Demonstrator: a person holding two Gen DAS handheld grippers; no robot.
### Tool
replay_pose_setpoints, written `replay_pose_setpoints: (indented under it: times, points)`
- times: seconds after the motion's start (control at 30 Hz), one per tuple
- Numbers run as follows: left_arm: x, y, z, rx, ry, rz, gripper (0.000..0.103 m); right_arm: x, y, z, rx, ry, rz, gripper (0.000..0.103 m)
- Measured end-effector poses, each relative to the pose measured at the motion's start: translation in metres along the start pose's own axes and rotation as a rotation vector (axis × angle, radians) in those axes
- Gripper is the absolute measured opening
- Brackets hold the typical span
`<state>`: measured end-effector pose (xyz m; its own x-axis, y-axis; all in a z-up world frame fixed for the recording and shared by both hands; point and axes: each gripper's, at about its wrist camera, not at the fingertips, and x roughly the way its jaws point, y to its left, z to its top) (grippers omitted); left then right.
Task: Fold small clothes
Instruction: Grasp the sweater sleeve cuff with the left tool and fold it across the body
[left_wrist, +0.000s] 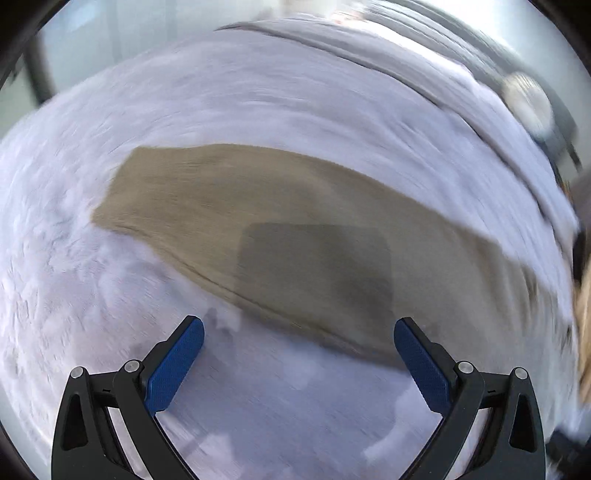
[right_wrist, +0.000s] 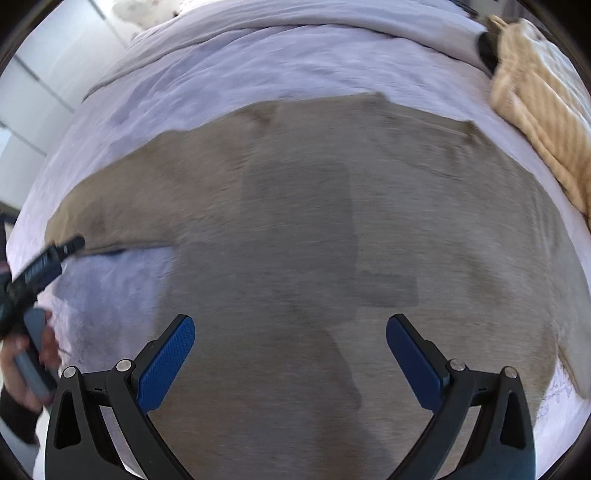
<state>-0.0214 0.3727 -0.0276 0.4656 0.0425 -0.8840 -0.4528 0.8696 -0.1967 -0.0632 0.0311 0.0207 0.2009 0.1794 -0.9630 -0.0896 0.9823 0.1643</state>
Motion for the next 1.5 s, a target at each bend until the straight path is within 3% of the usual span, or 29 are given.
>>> replay_pose_setpoints:
  times: [0.17, 0.23, 0.27, 0.3, 0.33, 0.37, 0.4, 0.5, 0.63, 0.8, 0.97, 1.1, 1.2, 1.37, 1.43, 1.47, 1.5]
  points:
    - [0.023, 0.045, 0.015, -0.17, -0.004, -0.067, 0.103, 0.008, 0.027, 0.0, -0.046, 0.034, 0.0, 0.103]
    - [0.024, 0.051, 0.018, -0.198, -0.04, -0.07, 0.096, 0.009, 0.036, -0.001, -0.059, 0.041, 0.002, 0.103]
    - [0.024, 0.053, 0.02, -0.208, -0.048, -0.07, 0.079, 0.008, 0.04, -0.002, -0.065, 0.043, 0.006, 0.103]
    - [0.024, 0.058, 0.019, -0.219, -0.052, -0.08, 0.054, 0.008, 0.044, -0.002, -0.071, 0.043, 0.009, 0.103]
    - [0.023, 0.068, 0.02, -0.227, -0.054, -0.102, 0.044, 0.008, 0.046, -0.002, -0.074, 0.041, 0.015, 0.103]
    - [0.023, 0.072, 0.018, -0.24, -0.051, -0.147, 0.021, 0.007, 0.048, -0.002, -0.075, 0.037, 0.022, 0.103]
    - [0.024, 0.068, 0.02, -0.25, -0.047, -0.203, 0.015, 0.007, 0.049, -0.002, -0.073, 0.032, 0.025, 0.103]
    - [0.009, 0.065, 0.02, -0.206, -0.072, -0.283, 0.015, 0.005, 0.051, -0.003, -0.062, 0.013, 0.051, 0.103]
    - [-0.019, 0.03, 0.02, -0.074, -0.116, -0.43, 0.015, -0.003, 0.038, -0.008, -0.029, -0.01, 0.079, 0.103]
    - [-0.046, -0.061, 0.019, 0.131, -0.111, -0.623, 0.015, -0.013, 0.008, -0.016, 0.044, -0.047, 0.076, 0.103]
    - [-0.066, -0.171, -0.03, 0.357, -0.016, -0.82, 0.015, -0.036, -0.049, -0.029, 0.16, -0.105, 0.049, 0.103]
    - [-0.056, -0.253, -0.086, 0.507, 0.111, -0.88, 0.015, -0.051, -0.105, -0.042, 0.268, -0.146, 0.01, 0.103]
    - [-0.035, -0.302, -0.128, 0.606, 0.2, -0.853, 0.015, -0.053, -0.15, -0.055, 0.36, -0.143, -0.02, 0.103]
    - [-0.021, -0.311, -0.174, 0.705, 0.252, -0.696, 0.019, -0.046, -0.197, -0.071, 0.454, -0.113, -0.045, 0.103]
    - [-0.023, -0.305, -0.175, 0.721, 0.225, -0.631, 0.049, -0.045, -0.203, -0.07, 0.461, -0.11, -0.05, 0.103]
    - [-0.03, -0.298, -0.173, 0.726, 0.175, -0.583, 0.07, -0.045, -0.204, -0.067, 0.457, -0.112, -0.053, 0.103]
    - [-0.033, -0.296, -0.168, 0.73, 0.132, -0.561, 0.073, -0.045, -0.203, -0.063, 0.449, -0.115, -0.054, 0.103]
